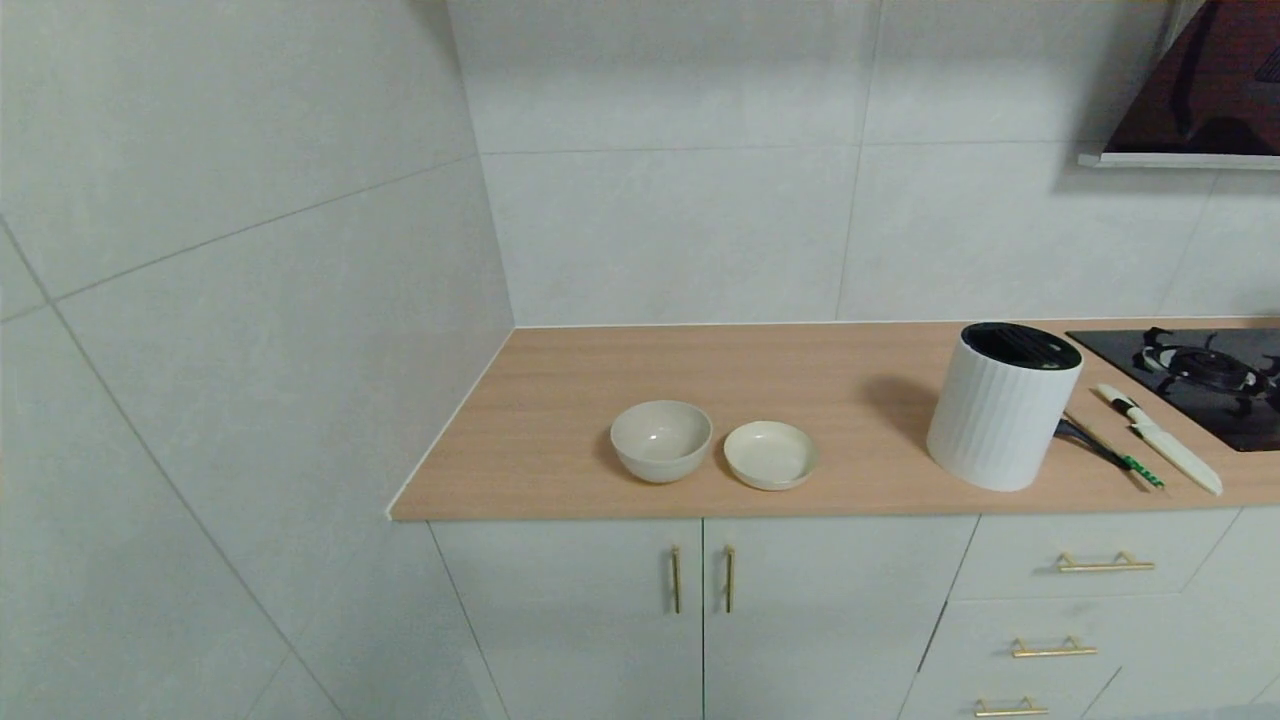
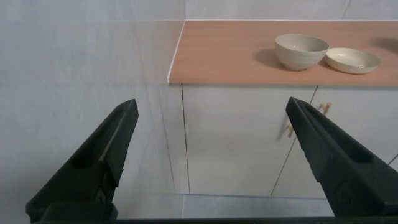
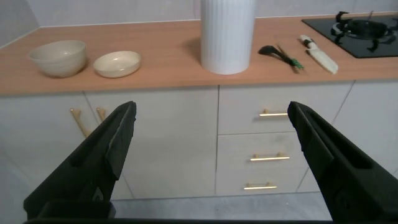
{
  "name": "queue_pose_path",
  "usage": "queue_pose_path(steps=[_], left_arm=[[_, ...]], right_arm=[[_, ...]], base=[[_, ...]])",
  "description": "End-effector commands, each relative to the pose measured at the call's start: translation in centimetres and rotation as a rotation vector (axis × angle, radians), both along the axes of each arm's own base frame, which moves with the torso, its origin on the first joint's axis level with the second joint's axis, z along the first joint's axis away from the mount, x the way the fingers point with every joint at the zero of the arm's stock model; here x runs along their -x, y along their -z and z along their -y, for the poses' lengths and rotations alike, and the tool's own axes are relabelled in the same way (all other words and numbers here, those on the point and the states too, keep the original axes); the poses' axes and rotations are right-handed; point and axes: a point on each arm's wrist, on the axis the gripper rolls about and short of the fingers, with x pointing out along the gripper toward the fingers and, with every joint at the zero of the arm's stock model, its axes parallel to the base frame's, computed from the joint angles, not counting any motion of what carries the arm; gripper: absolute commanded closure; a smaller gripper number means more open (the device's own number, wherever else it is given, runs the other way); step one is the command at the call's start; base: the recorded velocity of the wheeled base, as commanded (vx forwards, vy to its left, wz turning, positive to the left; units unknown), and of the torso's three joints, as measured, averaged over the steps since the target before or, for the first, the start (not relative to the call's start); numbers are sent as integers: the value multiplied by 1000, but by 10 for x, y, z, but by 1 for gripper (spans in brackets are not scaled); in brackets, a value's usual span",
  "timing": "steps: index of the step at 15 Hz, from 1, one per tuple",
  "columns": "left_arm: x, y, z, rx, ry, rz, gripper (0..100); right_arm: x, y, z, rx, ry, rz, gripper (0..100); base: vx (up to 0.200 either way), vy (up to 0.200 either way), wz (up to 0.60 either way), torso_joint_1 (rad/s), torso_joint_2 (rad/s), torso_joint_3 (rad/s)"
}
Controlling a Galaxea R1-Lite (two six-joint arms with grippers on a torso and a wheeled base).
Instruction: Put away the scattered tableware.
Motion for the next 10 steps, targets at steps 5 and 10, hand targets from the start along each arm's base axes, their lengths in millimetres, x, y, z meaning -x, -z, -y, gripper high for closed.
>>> queue_pose_path(steps=[5, 10], left_arm=[[0, 0, 0, 0, 0, 0, 0], [0, 0, 0, 0, 0, 0, 0]], right_arm=[[0, 0, 0, 0, 0, -2, 0], [0, 0, 0, 0, 0, -2, 0]], base=[[0, 0, 0, 0, 0, 0], [0, 0, 0, -76, 154, 84]])
